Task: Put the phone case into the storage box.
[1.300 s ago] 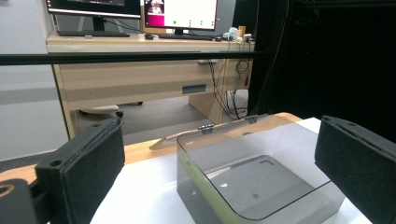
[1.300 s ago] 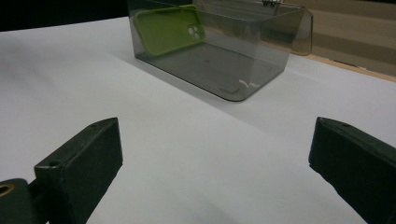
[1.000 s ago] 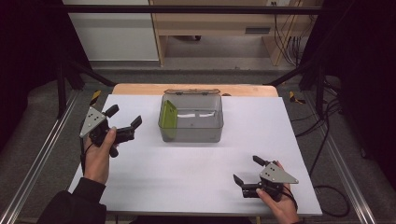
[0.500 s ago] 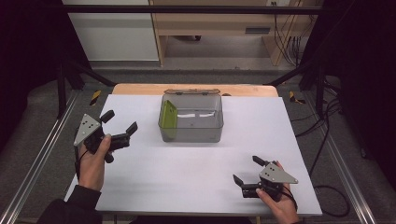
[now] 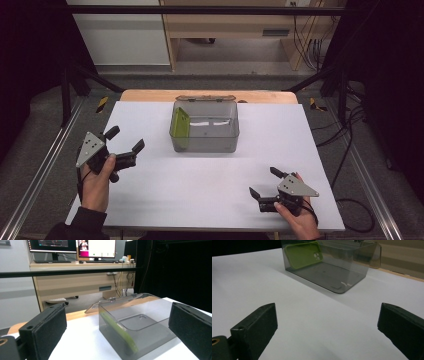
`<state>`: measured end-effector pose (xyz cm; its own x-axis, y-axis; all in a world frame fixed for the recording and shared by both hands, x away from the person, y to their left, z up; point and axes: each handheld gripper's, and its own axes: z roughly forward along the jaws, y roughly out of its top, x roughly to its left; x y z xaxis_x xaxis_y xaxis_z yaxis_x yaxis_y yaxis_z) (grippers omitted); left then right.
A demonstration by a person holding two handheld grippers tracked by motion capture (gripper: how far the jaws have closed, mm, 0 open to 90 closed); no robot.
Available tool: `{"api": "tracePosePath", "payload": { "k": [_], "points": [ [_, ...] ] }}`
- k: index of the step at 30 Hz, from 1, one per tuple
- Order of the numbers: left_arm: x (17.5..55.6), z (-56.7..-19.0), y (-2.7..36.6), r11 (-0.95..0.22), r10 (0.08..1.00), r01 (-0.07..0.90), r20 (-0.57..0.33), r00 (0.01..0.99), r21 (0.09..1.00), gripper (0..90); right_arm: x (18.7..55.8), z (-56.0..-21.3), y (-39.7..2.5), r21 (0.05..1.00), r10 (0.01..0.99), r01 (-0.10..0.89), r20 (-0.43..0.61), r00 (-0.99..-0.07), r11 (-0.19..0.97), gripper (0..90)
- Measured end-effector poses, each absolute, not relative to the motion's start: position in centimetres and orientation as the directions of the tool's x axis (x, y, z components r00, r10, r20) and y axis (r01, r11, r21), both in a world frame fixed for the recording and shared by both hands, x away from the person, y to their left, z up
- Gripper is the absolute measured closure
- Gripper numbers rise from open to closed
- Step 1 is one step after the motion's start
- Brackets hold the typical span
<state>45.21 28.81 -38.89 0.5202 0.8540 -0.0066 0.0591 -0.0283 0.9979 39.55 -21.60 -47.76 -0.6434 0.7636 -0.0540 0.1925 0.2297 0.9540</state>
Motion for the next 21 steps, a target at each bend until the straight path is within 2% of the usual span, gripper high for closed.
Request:
{"api": "tracePosePath", "payload": {
  "k": [12,21],
  "points": [
    [44.3,-41.4,28.8,-0.025,0.847,0.093,-0.028,0.531,0.995,1.8,39.5,-47.8,-21.6,0.953,0.762,0.192,-0.056,-0.645,0.232,2.8],
    [43.0,-42.9,28.2,-0.038,0.846,0.079,-0.010,0.533,0.996,2.1,39.5,-47.8,-21.5,0.954,0.762,0.193,-0.054,-0.645,0.231,2.8]
  ]
}}
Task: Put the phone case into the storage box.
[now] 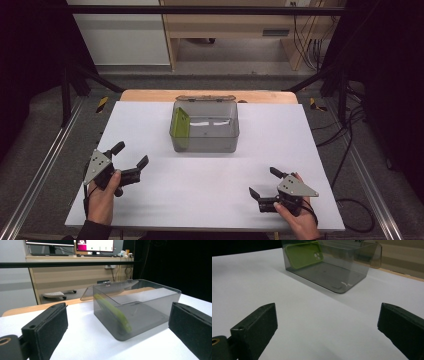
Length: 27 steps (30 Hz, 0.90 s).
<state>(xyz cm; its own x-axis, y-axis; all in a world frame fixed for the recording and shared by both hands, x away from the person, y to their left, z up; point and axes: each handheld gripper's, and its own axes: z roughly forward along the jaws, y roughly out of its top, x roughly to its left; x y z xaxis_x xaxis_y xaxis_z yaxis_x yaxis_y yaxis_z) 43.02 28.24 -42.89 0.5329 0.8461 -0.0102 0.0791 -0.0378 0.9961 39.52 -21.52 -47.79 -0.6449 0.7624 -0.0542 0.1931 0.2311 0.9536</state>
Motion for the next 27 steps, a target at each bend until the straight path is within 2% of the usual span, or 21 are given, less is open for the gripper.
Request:
{"api": "tracePosePath", "payload": {
  "k": [27],
  "points": [
    [40.5,-44.0,28.9,-0.087,0.840,0.070,0.035,0.541,0.994,1.8,39.5,-47.8,-21.4,0.953,0.761,0.191,-0.058,-0.646,0.235,2.8]
  ]
}}
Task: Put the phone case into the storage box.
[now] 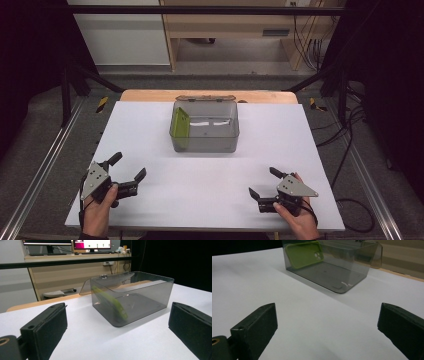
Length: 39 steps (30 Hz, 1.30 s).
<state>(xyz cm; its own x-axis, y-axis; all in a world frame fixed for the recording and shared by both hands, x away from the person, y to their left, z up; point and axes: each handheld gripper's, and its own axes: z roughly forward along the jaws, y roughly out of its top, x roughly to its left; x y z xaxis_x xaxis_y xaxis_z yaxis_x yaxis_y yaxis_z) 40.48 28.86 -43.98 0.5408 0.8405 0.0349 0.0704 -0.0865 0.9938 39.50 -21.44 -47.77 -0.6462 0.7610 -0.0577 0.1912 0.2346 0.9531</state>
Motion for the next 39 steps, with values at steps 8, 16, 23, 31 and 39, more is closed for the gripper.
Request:
{"api": "tracePosePath", "payload": {
  "k": [8,16,23,31,39],
  "points": [
    [40.1,-44.2,29.1,-0.066,0.842,0.065,0.021,0.539,0.996,2.0,39.5,-47.8,-21.4,0.953,0.762,0.191,-0.058,-0.645,0.235,2.8],
    [39.7,-44.5,29.4,-0.047,0.845,0.057,0.010,0.535,0.997,2.0,39.5,-47.8,-21.5,0.953,0.763,0.191,-0.059,-0.644,0.235,2.8],
    [39.5,-44.6,29.6,-0.038,0.844,0.042,0.010,0.536,0.998,2.1,39.5,-47.8,-21.5,0.953,0.765,0.192,-0.060,-0.642,0.235,2.8],
    [39.3,-45.1,29.4,-0.039,0.838,0.032,0.015,0.546,0.999,2.2,39.5,-47.8,-21.6,0.953,0.767,0.190,-0.062,-0.639,0.235,2.9],
    [38.9,-45.4,29.0,-0.019,0.832,0.022,0.004,0.555,1.000,2.2,39.5,-47.6,-21.9,0.956,0.775,0.179,-0.072,-0.628,0.233,3.0]
  ]
}}
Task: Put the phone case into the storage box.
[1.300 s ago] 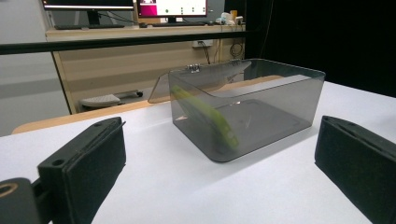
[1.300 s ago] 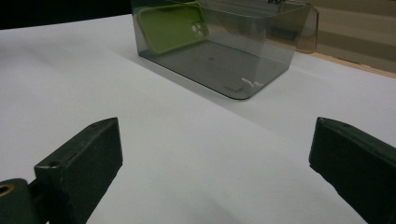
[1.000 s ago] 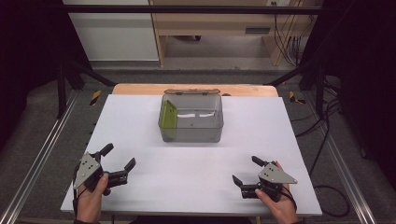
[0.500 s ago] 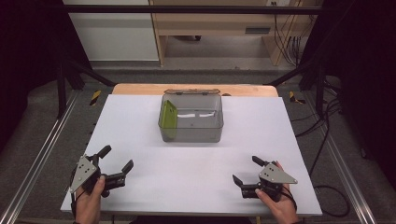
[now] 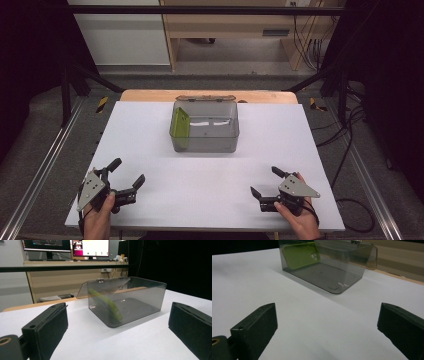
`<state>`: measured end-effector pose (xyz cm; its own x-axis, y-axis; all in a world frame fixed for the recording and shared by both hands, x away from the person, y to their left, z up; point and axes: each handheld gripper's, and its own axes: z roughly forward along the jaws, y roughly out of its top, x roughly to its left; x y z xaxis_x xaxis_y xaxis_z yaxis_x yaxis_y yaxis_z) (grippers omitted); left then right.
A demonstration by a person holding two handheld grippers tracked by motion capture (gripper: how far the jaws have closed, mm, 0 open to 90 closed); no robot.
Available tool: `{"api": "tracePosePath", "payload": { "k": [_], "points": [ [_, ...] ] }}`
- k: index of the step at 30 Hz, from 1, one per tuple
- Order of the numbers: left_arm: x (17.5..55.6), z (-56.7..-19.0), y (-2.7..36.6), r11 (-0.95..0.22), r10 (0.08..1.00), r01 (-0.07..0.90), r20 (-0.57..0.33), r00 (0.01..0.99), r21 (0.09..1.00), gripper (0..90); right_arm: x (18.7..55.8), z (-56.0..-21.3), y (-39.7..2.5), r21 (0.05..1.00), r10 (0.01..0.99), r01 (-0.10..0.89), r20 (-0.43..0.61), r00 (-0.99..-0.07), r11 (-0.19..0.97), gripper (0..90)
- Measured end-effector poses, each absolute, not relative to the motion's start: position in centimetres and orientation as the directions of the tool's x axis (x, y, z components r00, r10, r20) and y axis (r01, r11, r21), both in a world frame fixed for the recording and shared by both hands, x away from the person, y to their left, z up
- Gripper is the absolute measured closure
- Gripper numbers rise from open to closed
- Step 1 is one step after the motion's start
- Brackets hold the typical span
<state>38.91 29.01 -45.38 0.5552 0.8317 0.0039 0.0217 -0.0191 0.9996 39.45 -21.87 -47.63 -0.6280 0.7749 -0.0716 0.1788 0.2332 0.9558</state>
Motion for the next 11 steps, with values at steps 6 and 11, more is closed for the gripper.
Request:
{"api": "tracePosePath", "payload": {
  "k": [6,11],
  "points": [
    [38.6,-46.0,28.5,-0.020,0.821,0.020,0.005,0.570,1.000,2.2,39.5,-47.3,-22.6,0.964,0.795,0.153,-0.084,-0.601,0.218,3.6],
    [38.6,-46.0,28.5,-0.017,0.825,0.019,0.004,0.565,1.000,2.2,39.6,-47.2,-23.5,0.973,0.820,0.138,-0.075,-0.567,0.185,3.7]
  ]
}}
